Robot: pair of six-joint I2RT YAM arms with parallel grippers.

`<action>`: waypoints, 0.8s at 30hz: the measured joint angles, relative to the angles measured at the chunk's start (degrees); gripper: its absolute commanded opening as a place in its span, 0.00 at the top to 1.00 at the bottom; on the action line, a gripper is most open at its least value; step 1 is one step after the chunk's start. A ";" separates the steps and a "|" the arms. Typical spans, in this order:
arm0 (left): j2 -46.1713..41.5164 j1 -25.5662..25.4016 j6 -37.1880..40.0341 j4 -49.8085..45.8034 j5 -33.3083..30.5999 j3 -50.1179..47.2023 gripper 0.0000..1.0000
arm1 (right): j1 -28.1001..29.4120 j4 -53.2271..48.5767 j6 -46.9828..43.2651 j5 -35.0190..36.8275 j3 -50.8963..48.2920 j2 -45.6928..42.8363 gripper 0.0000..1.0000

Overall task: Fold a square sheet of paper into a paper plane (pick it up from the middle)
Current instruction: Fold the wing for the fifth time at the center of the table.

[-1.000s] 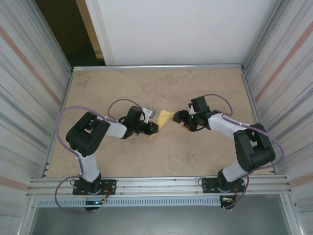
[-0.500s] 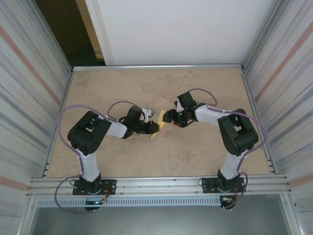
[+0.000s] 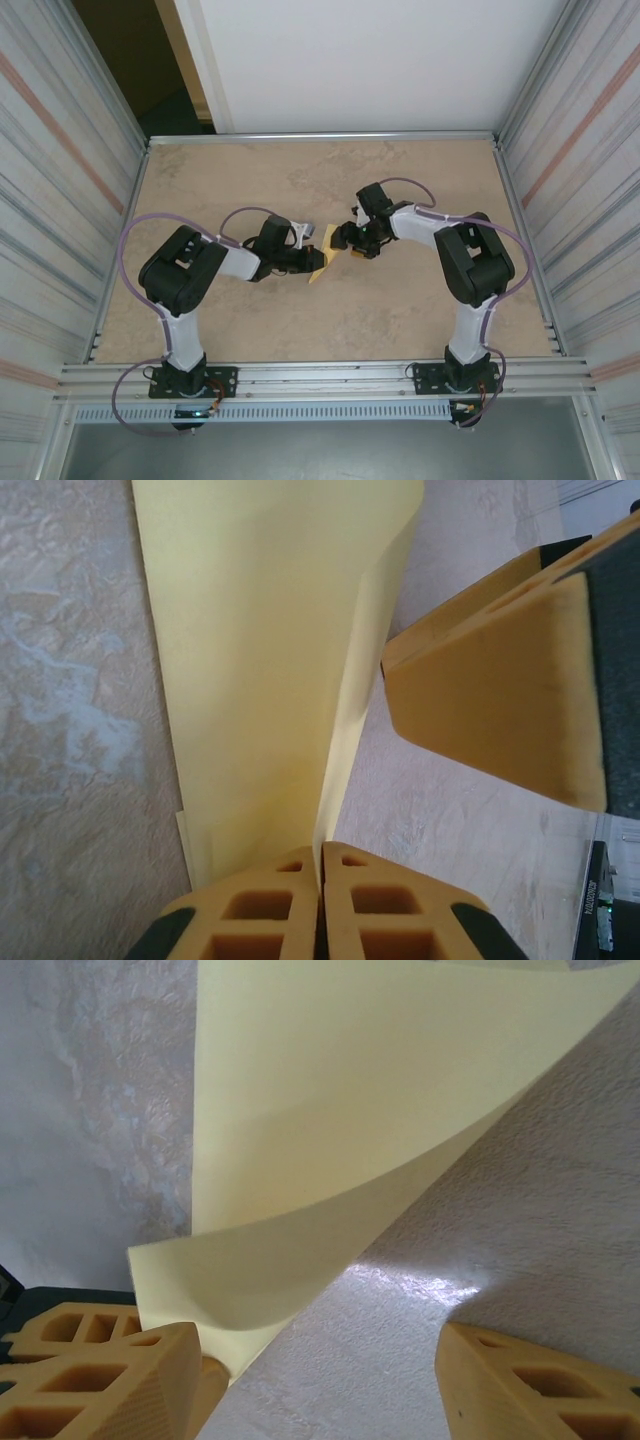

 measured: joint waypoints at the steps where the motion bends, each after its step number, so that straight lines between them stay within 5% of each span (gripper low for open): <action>1: 0.00 0.00 0.00 -0.13 0.09 0.04 0.88 | 0.24 -1.03 0.13 0.61 0.81 0.37 0.35; 24: -4.28 -0.04 0.07 -8.26 -1.95 -0.46 0.79 | 3.41 -12.20 3.63 8.48 10.16 5.33 0.33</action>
